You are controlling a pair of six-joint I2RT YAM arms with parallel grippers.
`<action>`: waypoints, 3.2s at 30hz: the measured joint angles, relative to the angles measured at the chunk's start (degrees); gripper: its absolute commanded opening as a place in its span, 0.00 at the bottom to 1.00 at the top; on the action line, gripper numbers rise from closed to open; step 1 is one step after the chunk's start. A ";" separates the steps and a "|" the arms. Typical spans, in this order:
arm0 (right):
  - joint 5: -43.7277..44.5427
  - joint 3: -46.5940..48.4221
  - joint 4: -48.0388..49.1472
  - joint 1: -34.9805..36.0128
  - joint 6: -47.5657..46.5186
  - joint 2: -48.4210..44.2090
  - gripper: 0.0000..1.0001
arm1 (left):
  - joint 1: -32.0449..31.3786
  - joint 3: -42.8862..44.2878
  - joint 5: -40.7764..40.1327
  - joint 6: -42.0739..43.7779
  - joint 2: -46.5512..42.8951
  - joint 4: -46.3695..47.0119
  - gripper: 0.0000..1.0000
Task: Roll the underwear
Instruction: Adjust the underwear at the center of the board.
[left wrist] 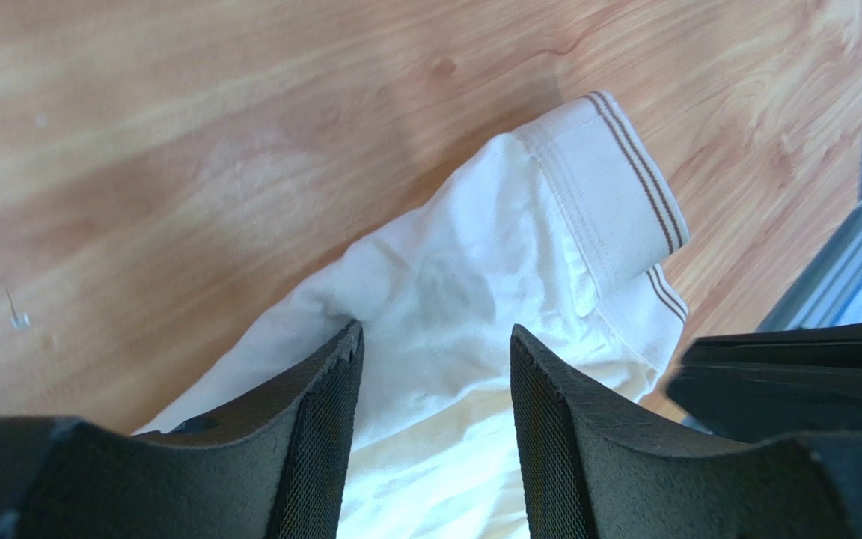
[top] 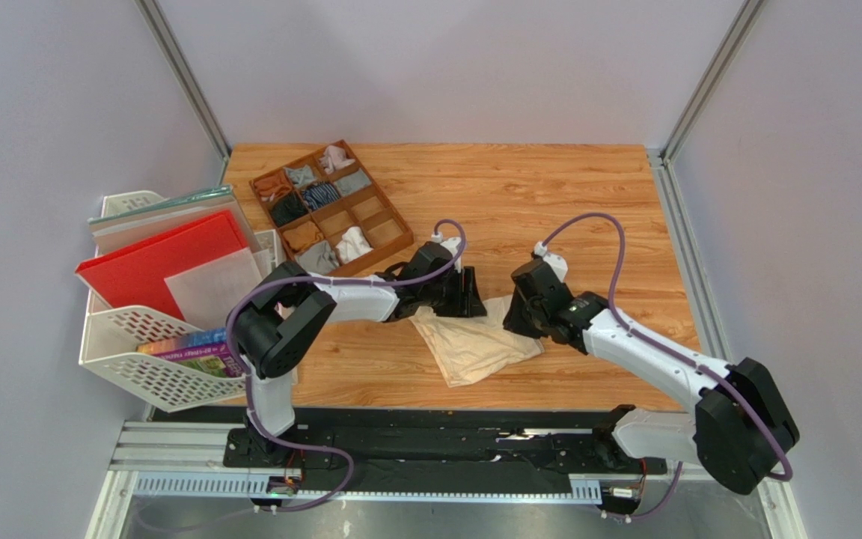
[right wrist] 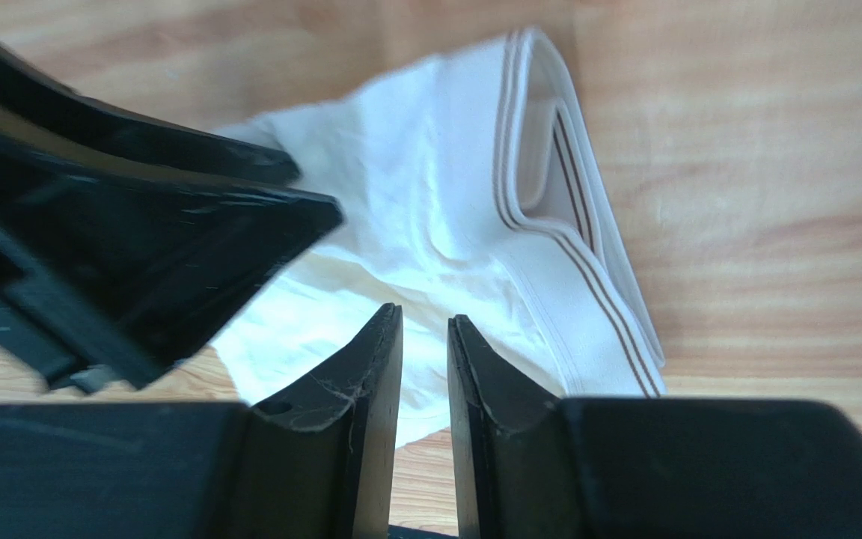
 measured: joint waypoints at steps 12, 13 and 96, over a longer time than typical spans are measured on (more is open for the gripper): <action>-6.71 8.09 2.62 -7.21 -7.48 7.63 0.20 | 1.49 6.21 1.29 11.06 0.98 -7.06 0.56; -7.21 8.09 2.78 -7.21 -7.50 8.39 0.20 | 1.53 6.25 1.38 11.23 1.09 -7.32 0.56; -8.83 4.63 16.70 -11.34 -6.82 21.35 0.18 | -25.22 -7.82 -15.91 12.31 -13.25 -15.58 0.48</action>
